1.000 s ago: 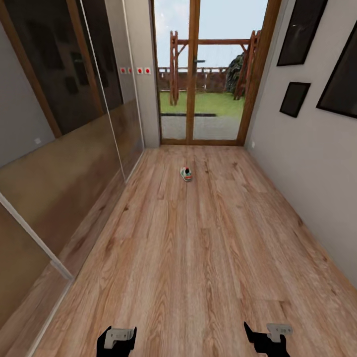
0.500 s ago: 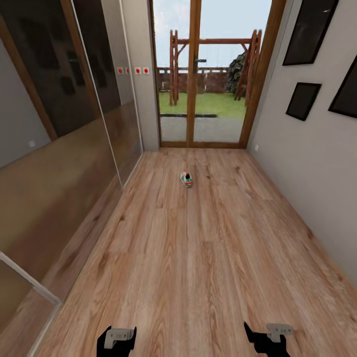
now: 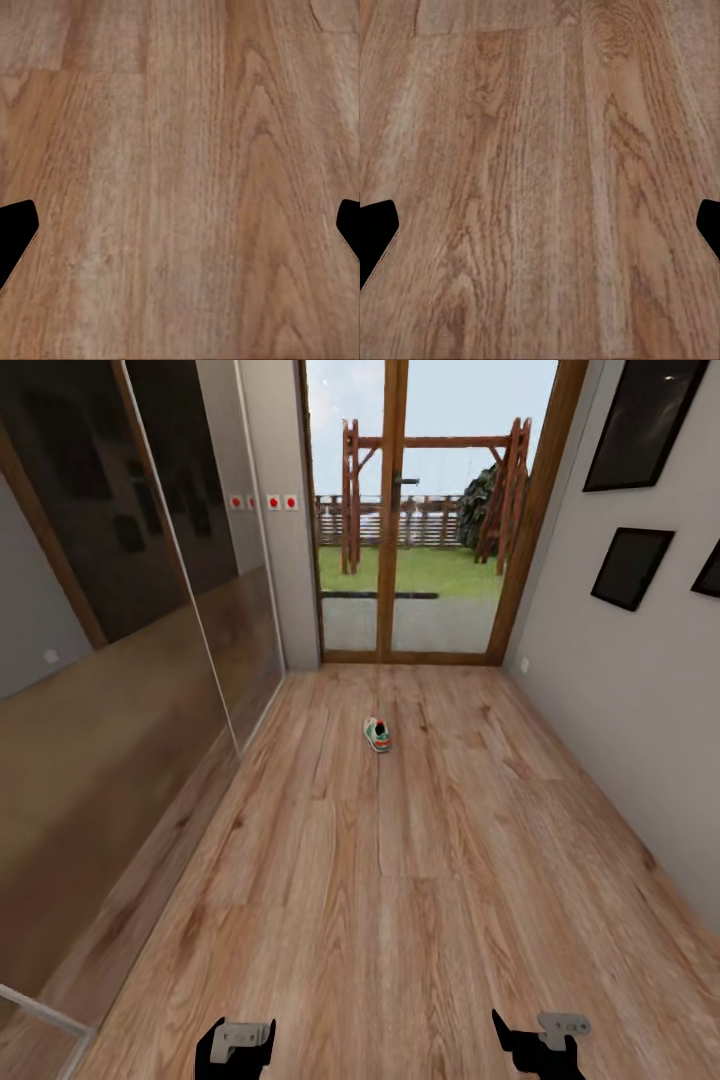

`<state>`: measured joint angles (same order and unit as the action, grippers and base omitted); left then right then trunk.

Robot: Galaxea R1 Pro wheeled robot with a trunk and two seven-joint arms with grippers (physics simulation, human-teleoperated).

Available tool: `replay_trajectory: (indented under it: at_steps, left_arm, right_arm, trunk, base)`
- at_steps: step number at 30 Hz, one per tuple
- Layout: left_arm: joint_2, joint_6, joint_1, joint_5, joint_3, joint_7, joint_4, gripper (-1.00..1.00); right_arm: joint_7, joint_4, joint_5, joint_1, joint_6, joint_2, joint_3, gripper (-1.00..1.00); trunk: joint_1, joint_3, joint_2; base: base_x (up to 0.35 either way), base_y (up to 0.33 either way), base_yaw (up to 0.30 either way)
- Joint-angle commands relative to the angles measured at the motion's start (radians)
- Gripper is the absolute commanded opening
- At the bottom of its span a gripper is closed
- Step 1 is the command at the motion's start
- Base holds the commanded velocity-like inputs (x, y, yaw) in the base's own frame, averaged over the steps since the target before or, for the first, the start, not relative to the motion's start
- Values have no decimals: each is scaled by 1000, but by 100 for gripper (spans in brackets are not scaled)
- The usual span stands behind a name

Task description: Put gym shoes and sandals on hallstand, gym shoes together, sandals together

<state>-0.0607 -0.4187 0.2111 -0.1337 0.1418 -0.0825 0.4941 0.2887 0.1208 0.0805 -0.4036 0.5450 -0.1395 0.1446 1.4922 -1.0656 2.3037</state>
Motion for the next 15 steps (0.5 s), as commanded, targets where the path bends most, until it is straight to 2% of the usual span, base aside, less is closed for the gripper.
replay_trajectory:
  at_steps: [1, 15]
  left_arm:
    - [-1, -3, 1, -9, 9, -6, 0, 100]
    - [-2, -3, 1, -9, 9, -6, 0, 100]
  right_arm:
    - [10, -1, 8, -1, 1, 0, 4, 100]
    - [10, -1, 8, -1, 1, -1, 6, 100]
  trunk:
    - [0, -1, 0]
    - [0, -1, 0]
  base:
    - [343, 0, 0]
    - [343, 0, 0]
